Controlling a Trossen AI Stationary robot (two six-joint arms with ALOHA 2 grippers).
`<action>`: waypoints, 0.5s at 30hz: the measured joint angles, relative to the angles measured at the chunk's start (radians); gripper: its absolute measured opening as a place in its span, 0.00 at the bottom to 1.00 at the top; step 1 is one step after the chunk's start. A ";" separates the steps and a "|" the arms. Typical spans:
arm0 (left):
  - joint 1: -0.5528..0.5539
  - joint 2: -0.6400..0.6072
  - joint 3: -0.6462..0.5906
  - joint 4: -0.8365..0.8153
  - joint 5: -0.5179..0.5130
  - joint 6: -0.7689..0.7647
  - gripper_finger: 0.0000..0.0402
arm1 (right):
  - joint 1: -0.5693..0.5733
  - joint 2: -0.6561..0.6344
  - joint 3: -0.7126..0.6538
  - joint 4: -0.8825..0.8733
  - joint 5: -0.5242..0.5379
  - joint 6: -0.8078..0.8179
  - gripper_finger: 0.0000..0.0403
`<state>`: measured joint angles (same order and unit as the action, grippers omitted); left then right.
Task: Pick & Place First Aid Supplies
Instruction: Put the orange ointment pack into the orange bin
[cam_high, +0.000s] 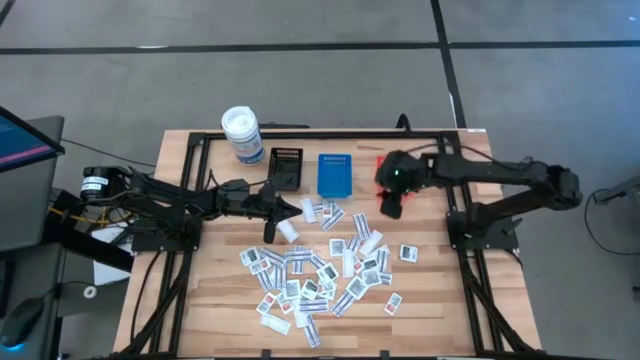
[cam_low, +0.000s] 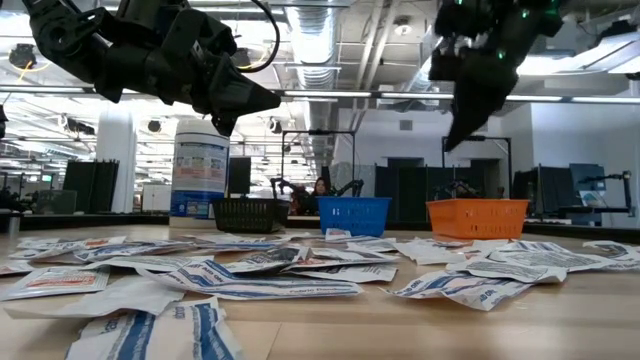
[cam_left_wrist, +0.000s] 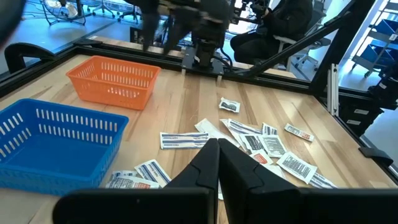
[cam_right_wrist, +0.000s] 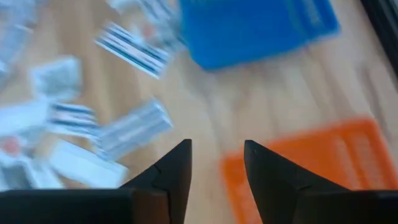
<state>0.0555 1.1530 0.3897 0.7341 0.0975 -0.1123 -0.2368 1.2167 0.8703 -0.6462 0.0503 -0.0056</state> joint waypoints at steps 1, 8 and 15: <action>0.000 0.000 0.000 0.000 0.000 0.000 0.02 | 0.030 0.006 0.000 0.030 0.000 0.012 0.36; 0.000 0.000 0.000 -0.002 0.000 -0.031 0.02 | 0.169 0.096 0.000 0.216 0.001 0.146 0.38; 0.000 -0.001 0.000 -0.118 -0.081 -0.040 0.14 | 0.254 0.229 -0.001 0.398 0.002 0.164 0.37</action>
<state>0.0556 1.1522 0.3901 0.6162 0.0169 -0.1522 0.0171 1.4458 0.8696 -0.2483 0.0525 0.1589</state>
